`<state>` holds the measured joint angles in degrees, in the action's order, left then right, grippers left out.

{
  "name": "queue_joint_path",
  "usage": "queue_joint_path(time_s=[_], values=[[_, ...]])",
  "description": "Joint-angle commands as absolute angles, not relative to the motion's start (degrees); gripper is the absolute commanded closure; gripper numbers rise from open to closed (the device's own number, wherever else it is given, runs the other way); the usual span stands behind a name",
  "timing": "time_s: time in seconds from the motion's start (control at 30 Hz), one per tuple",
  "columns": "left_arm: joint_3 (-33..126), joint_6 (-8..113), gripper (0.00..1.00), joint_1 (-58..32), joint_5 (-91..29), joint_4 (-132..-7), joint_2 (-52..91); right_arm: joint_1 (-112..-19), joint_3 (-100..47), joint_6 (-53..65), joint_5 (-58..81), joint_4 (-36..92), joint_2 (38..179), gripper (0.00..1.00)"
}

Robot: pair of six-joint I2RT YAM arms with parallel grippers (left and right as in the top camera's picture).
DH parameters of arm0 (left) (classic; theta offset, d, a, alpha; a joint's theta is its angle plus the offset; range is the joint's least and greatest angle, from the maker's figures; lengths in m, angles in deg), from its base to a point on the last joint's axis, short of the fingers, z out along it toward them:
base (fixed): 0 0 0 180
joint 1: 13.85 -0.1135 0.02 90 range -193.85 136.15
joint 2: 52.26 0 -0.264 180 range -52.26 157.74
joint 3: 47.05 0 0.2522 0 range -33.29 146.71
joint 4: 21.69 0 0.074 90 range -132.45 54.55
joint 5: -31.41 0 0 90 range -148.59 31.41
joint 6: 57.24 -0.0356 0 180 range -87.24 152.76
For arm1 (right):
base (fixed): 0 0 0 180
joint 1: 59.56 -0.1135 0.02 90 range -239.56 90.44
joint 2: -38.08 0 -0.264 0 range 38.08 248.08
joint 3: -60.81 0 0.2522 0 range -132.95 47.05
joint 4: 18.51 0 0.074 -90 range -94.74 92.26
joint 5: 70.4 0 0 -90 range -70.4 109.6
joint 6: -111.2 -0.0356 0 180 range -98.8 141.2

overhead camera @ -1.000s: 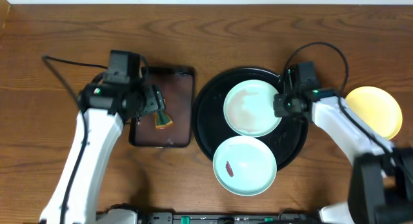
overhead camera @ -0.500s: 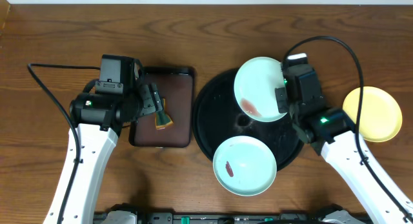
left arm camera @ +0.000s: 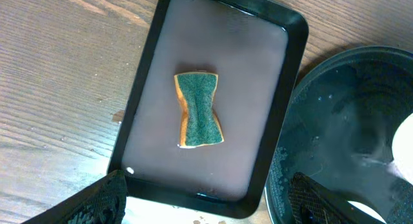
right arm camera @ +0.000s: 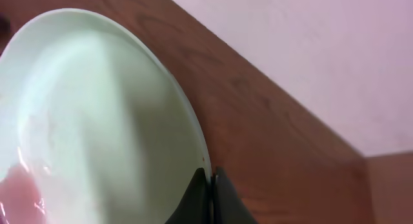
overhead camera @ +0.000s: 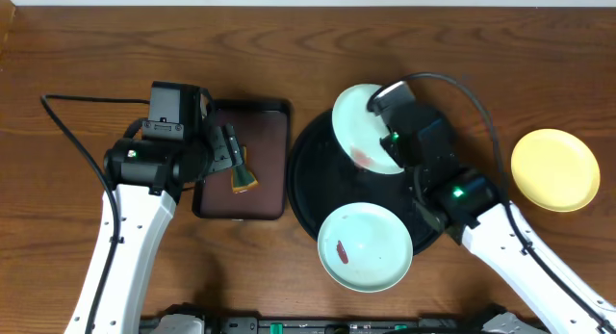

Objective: Clean dirty plates on tray and stack at the side
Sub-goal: 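Lift the mint-green plate by its rim with the right gripper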

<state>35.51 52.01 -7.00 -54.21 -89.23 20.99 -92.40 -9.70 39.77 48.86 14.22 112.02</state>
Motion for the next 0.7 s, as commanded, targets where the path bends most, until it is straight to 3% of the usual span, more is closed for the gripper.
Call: queue_joint_path(time_s=[0.0,0.67], values=[[36.7,51.4,0.19,-7.1,-54.1,-89.4,20.7,-94.6,-10.7,48.5,54.8,13.2,112.4,0.99],[36.7,51.4,0.19,-7.1,-54.1,-89.4,20.7,-102.8,-10.7,58.2,70.6,7.8,112.4,0.99]])
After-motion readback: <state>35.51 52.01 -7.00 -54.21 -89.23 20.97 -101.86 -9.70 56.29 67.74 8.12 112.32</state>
